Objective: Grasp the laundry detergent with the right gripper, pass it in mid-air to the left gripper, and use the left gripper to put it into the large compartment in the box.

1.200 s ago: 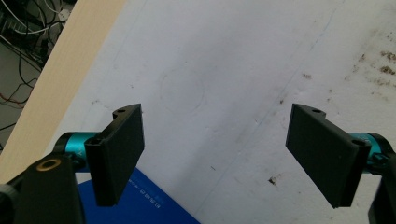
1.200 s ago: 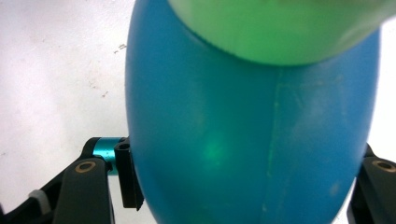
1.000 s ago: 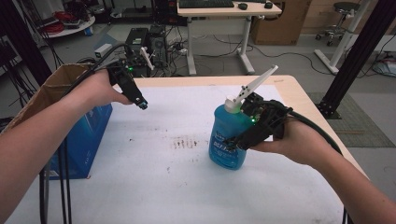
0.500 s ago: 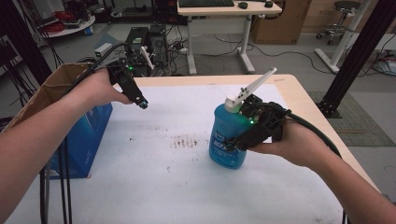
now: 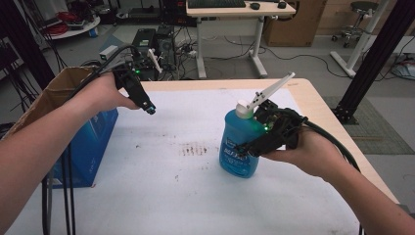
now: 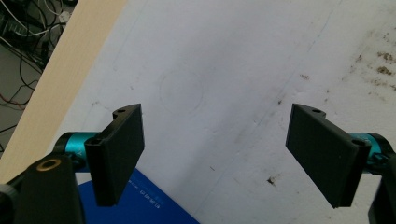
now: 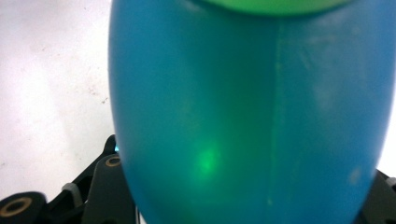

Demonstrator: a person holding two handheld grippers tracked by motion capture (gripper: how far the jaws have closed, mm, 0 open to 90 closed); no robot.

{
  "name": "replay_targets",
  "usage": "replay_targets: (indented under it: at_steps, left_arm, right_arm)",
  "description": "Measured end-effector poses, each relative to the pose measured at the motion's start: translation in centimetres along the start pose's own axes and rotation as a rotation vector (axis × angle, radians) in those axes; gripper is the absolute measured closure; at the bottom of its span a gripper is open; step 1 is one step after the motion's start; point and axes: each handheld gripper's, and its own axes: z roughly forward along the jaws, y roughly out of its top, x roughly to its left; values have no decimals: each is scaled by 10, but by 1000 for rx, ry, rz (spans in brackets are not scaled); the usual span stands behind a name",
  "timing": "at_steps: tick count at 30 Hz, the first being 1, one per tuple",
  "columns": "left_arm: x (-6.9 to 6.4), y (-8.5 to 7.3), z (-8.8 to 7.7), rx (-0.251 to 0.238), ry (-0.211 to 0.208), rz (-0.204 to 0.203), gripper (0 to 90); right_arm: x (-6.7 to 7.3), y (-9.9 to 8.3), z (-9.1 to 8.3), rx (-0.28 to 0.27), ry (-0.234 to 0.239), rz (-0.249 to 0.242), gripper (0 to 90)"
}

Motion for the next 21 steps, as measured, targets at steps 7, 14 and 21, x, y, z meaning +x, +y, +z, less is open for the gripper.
replay_targets:
  at_steps: [7,14,21]
  left_arm:
    - [-3,-1,-10,-52,-58,18,196]
    - [-11,5,-31,-98,-115,90,195]
    - [-19,14,-62,-190,-186,180,196]
  right_arm:
    - [-6,0,0,-10,23,-8,452]
    - [-14,12,-10,-29,69,-36,452]
    - [-15,35,-19,-28,114,-109,453]
